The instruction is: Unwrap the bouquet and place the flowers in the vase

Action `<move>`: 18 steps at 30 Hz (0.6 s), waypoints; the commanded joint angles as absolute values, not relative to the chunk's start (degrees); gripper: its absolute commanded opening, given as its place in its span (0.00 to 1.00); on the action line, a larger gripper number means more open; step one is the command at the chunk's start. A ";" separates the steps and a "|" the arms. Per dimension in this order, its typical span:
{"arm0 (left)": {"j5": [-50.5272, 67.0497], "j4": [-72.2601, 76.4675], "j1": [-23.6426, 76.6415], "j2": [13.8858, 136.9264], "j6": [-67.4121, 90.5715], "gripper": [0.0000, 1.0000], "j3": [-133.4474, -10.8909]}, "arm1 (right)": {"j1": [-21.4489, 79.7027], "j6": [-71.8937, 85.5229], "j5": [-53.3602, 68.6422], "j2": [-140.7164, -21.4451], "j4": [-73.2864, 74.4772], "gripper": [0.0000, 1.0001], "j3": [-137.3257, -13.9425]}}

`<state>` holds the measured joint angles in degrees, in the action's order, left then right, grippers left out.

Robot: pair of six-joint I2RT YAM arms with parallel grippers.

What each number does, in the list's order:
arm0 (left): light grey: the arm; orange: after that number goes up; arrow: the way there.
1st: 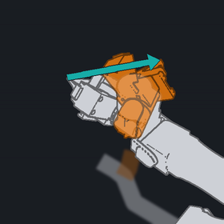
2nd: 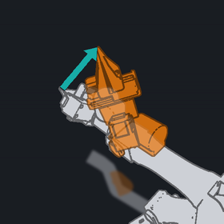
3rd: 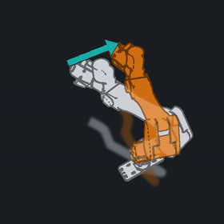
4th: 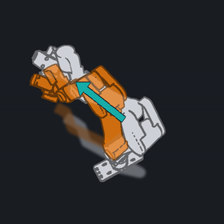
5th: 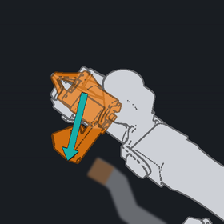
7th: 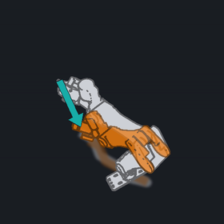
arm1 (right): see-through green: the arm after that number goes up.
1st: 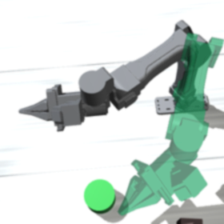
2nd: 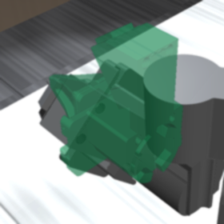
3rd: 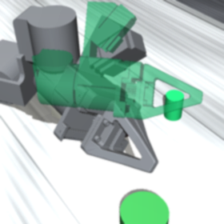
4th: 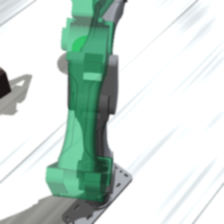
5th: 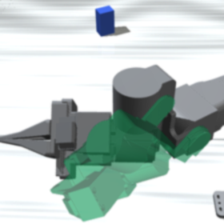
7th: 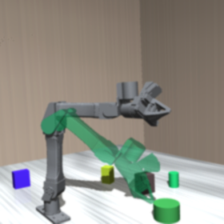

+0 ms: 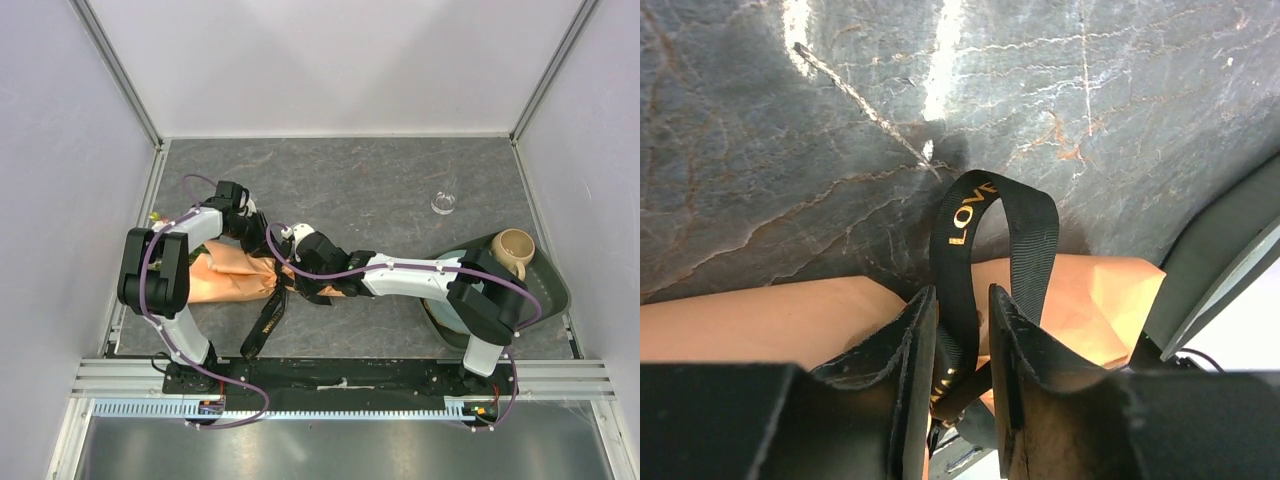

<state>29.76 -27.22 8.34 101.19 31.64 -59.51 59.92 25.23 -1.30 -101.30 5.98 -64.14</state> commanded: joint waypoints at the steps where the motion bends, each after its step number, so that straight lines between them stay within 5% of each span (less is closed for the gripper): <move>1: 31.37 -26.98 8.17 97.82 28.04 0.35 -58.71 | 60.21 24.52 -1.23 -99.23 3.87 0.00 -64.42; 7: 32.43 -26.72 10.54 99.40 27.42 0.42 -59.15 | 60.12 23.91 -2.72 -98.26 3.69 0.00 -63.11; 13: 33.39 -25.58 10.99 100.11 28.12 0.37 -58.45 | 60.12 23.91 -3.16 -97.47 3.52 0.00 -62.14; 18: 38.48 -21.27 11.16 99.05 28.91 0.48 -56.69 | 60.12 24.26 -3.25 -97.38 3.43 0.00 -62.23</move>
<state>32.49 -25.02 10.96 99.81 29.87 -58.17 59.92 24.60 -2.22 -99.79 5.19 -62.46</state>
